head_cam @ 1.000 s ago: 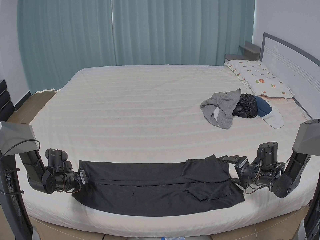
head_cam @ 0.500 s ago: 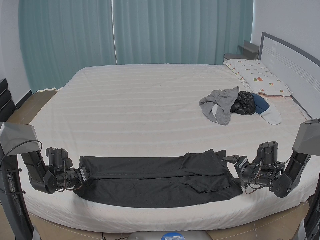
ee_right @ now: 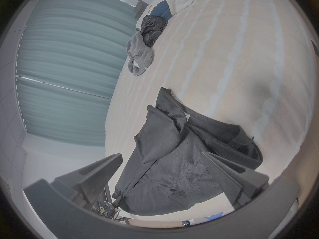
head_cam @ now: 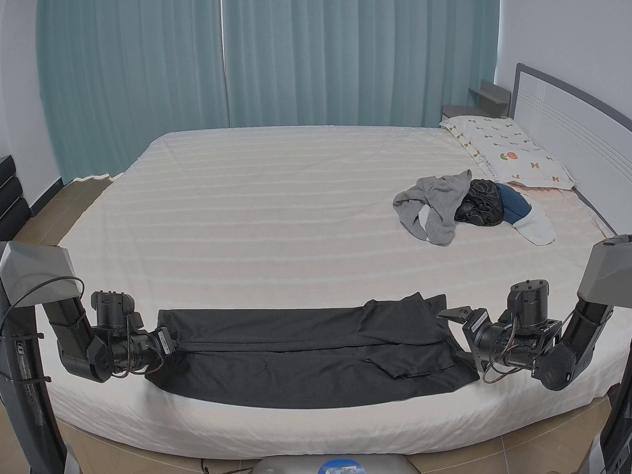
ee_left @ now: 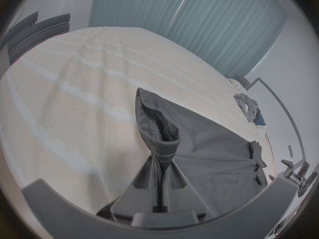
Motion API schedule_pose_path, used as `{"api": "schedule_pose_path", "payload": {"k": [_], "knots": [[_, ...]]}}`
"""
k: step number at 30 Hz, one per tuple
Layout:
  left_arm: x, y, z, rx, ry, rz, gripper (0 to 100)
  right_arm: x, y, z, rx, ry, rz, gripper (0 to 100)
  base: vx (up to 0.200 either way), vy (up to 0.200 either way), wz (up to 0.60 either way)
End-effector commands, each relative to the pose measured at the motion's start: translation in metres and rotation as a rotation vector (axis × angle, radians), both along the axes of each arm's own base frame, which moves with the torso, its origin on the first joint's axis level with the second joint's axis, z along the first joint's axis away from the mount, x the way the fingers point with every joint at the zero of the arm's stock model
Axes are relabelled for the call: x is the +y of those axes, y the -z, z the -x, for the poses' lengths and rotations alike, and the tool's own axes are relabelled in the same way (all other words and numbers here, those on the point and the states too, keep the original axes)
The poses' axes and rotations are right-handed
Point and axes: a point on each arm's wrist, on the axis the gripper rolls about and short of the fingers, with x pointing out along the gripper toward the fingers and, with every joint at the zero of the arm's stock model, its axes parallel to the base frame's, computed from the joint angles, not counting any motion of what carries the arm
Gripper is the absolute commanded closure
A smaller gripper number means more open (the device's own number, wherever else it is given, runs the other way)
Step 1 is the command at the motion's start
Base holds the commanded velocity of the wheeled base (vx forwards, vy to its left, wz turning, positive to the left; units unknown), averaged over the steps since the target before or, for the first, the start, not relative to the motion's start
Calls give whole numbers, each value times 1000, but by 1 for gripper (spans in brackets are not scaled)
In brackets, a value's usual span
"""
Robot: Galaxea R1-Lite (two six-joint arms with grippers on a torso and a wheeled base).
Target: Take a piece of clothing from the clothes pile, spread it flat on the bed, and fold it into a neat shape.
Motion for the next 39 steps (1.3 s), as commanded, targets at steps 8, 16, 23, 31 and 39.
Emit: {"api": "schedule_pose_path", "payload": {"k": [8,16,23,31,39], "knots": [[0,1,0,2,1,0,100,0,2,0,-2,-2,-2,0,0,0,0],[0,-10,2,-31,-1,-2,100,0,2,0,-2,-2,-2,0,0,0,0],[-1,-39,7,-101,-29,29,100,0,1,0,-5,-4,-4,0,0,0,0],[-13,-46,13,-110,-6,23,100,0,0,0,-7,-4,-4,0,0,0,0],[-15,-47,11,-109,-32,56,100,0,0,0,-7,-1,-3,0,0,0,0]]}}
